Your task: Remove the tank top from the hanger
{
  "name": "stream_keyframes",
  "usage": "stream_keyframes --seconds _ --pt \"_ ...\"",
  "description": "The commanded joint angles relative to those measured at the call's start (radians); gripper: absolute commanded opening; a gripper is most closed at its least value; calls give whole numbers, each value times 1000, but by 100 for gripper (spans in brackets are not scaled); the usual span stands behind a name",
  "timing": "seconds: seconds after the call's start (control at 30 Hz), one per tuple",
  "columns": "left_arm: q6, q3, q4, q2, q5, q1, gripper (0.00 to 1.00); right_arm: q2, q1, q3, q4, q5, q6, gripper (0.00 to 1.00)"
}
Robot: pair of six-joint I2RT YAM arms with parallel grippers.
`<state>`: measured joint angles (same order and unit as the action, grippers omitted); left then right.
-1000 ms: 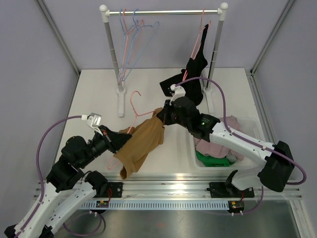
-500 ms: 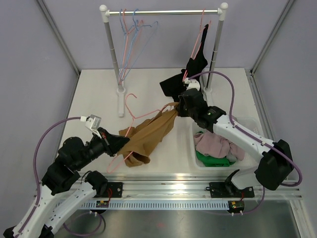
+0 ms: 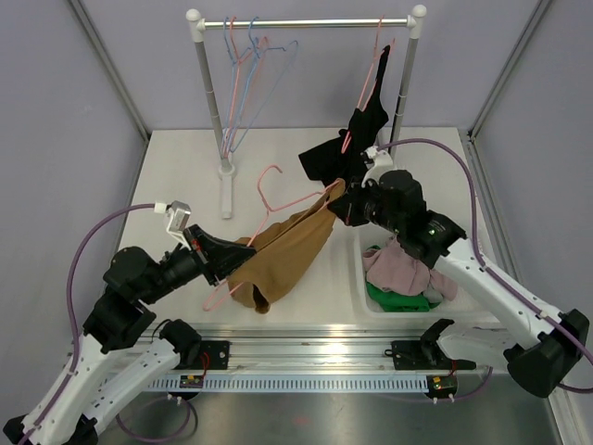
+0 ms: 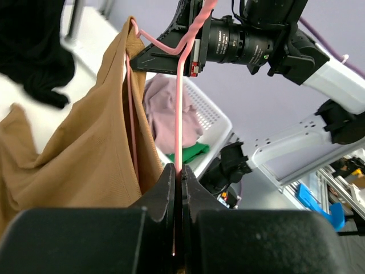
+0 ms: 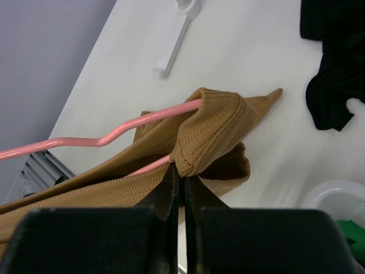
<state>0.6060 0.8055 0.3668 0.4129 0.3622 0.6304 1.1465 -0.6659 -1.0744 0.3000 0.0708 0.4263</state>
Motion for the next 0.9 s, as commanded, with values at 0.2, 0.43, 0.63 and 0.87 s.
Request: stream_keyframes --seconds 0.2,0.43,0.63,0.87 --pt "-90 129 72 40 -100 3 0 -59 72 -55 177 -371 -44 0" --pt "-95 78 185 -45 44 3 0 61 100 -74 171 -376 -60 0" --pt "-127 139 268 -62 -43 3 0 90 101 -22 79 -162 -11 0" --pt "-87 67 -175 -28 -66 3 0 -128 101 163 -159 440 114 0"
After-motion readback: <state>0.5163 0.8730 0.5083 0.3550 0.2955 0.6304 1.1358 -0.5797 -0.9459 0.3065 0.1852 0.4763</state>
